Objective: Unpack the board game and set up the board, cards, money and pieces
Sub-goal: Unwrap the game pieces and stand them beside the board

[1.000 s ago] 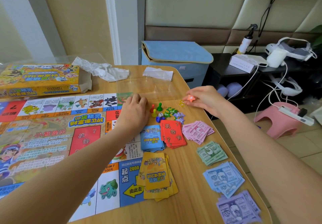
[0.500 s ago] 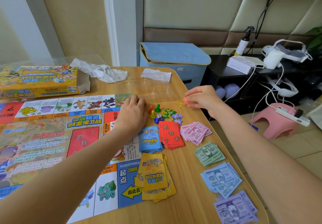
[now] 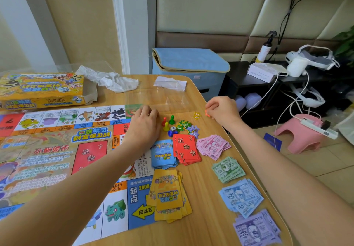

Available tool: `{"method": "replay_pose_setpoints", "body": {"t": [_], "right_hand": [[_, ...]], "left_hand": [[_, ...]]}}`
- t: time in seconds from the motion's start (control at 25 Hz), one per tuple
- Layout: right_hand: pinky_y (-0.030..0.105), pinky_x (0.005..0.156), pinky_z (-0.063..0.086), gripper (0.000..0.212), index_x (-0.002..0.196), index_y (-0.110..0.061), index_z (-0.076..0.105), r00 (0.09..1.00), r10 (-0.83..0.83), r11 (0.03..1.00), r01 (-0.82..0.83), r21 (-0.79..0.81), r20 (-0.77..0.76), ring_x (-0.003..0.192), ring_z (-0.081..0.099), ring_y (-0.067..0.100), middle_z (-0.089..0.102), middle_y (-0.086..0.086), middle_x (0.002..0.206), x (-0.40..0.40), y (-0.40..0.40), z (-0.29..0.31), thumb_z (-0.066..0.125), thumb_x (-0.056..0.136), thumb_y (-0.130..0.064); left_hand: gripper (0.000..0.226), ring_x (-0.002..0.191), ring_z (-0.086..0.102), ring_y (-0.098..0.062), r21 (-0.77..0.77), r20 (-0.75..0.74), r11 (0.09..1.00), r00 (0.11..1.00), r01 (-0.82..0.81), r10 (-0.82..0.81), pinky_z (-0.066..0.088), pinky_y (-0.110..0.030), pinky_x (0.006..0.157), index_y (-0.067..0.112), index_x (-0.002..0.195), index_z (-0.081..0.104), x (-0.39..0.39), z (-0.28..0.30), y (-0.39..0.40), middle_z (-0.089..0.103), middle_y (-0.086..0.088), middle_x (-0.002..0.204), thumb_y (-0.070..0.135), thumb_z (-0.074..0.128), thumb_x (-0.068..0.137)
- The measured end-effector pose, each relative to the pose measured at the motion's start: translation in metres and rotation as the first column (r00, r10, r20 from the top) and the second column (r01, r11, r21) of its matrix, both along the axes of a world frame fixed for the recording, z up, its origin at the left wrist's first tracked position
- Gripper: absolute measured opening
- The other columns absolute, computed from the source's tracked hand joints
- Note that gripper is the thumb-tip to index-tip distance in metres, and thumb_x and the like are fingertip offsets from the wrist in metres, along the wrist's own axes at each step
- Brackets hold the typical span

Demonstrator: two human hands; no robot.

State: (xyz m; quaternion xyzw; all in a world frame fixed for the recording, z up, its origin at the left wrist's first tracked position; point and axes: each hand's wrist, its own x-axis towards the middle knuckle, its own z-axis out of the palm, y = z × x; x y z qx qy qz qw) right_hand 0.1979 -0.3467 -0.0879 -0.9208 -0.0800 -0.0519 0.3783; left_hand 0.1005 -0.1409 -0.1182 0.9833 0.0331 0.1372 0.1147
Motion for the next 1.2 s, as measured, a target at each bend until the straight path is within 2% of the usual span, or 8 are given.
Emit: {"method": "replay_pose_setpoints", "body": {"t": [0.16, 0.28, 0.4, 0.56, 0.64, 0.76, 0.96, 1.2], "right_hand": [[0.017, 0.056, 0.047, 0.013, 0.078, -0.012, 0.065, 1.000, -0.001, 1.000, 0.001, 0.008, 0.012, 0.060, 0.058, 0.011, 0.064, 0.005, 0.071, 0.000, 0.000, -0.001, 0.066, 0.079, 0.001], [0.030, 0.069, 0.051, 0.019, 0.073, -0.014, 0.064, 0.989, 0.092, 0.972, -0.063, -0.228, 0.118, 0.074, 0.060, 0.018, 0.060, 0.001, 0.072, 0.001, 0.001, -0.002, 0.058, 0.080, 0.002], [0.029, 0.070, 0.047, 0.016, 0.078, -0.009, 0.069, 0.982, 0.179, 0.929, -0.147, -0.340, 0.066, 0.075, 0.056, 0.014, 0.052, -0.009, 0.068, -0.003, 0.002, -0.005, 0.056, 0.082, 0.000], [0.016, 0.066, 0.039, 0.010, 0.084, -0.008, 0.072, 0.981, 0.185, 0.954, -0.167, -0.248, 0.053, 0.073, 0.053, 0.008, 0.061, -0.005, 0.077, -0.008, 0.003, 0.005, 0.062, 0.085, -0.008], [0.008, 0.059, 0.039, 0.007, 0.087, -0.010, 0.072, 0.970, 0.242, 0.955, -0.242, -0.169, -0.023, 0.067, 0.054, 0.006, 0.065, -0.003, 0.081, -0.014, 0.011, 0.017, 0.067, 0.084, -0.015], [0.017, 0.058, 0.047, 0.016, 0.090, -0.009, 0.070, 0.913, 0.328, 0.912, -0.373, -0.171, -0.241, 0.057, 0.054, 0.006, 0.065, -0.003, 0.075, -0.026, 0.027, 0.021, 0.073, 0.080, -0.021], [0.031, 0.069, 0.054, 0.010, 0.081, -0.012, 0.067, 0.895, 0.332, 0.931, -0.362, -0.048, -0.298, 0.064, 0.059, 0.014, 0.065, 0.000, 0.071, -0.025, 0.040, 0.014, 0.075, 0.077, -0.009], [0.014, 0.058, 0.048, 0.008, 0.091, -0.006, 0.070, 0.912, 0.301, 0.952, -0.303, 0.036, -0.279, 0.059, 0.056, 0.008, 0.064, 0.001, 0.068, -0.022, 0.037, 0.021, 0.066, 0.084, -0.004]], "left_hand": [[0.033, 0.105, 0.045, -0.029, -0.009, 0.015, 1.000, 1.000, 0.003, -0.003, 0.036, -0.034, 0.088, 0.005, 0.119, 0.051, 0.001, 0.000, 0.000, 0.048, -0.013, 0.117, 0.026, 0.038, 0.097], [0.033, 0.104, 0.045, -0.028, -0.014, 0.014, 1.000, 1.000, 0.001, -0.001, 0.036, -0.034, 0.087, 0.004, 0.119, 0.051, 0.000, -0.001, 0.000, 0.048, -0.014, 0.116, 0.026, 0.038, 0.097], [0.034, 0.105, 0.044, -0.028, -0.013, 0.016, 1.000, 1.000, 0.001, -0.001, 0.035, -0.034, 0.087, 0.005, 0.119, 0.051, 0.000, -0.001, 0.000, 0.048, -0.013, 0.116, 0.026, 0.037, 0.098], [0.034, 0.106, 0.044, -0.028, -0.016, 0.013, 1.000, 1.000, 0.006, -0.005, 0.035, -0.034, 0.089, 0.005, 0.120, 0.051, 0.001, 0.000, 0.000, 0.048, -0.013, 0.117, 0.027, 0.036, 0.098], [0.034, 0.105, 0.045, -0.029, -0.027, 0.026, 1.000, 1.000, 0.009, -0.008, 0.035, -0.034, 0.088, 0.004, 0.120, 0.051, 0.001, -0.001, 0.001, 0.048, -0.014, 0.116, 0.026, 0.037, 0.098], [0.033, 0.105, 0.045, -0.029, -0.029, 0.021, 1.000, 1.000, 0.009, -0.008, 0.035, -0.034, 0.088, 0.004, 0.119, 0.051, 0.000, -0.001, 0.000, 0.048, -0.014, 0.116, 0.026, 0.037, 0.098], [0.033, 0.104, 0.045, -0.030, -0.035, 0.035, 0.999, 0.999, 0.011, -0.009, 0.035, -0.035, 0.088, 0.003, 0.118, 0.053, 0.000, -0.001, 0.000, 0.049, -0.015, 0.115, 0.026, 0.038, 0.098], [0.033, 0.103, 0.046, -0.030, -0.028, 0.037, 1.000, 0.999, 0.009, -0.008, 0.036, -0.035, 0.086, 0.003, 0.117, 0.053, 0.000, -0.001, 0.001, 0.050, -0.015, 0.114, 0.026, 0.039, 0.098]]}}
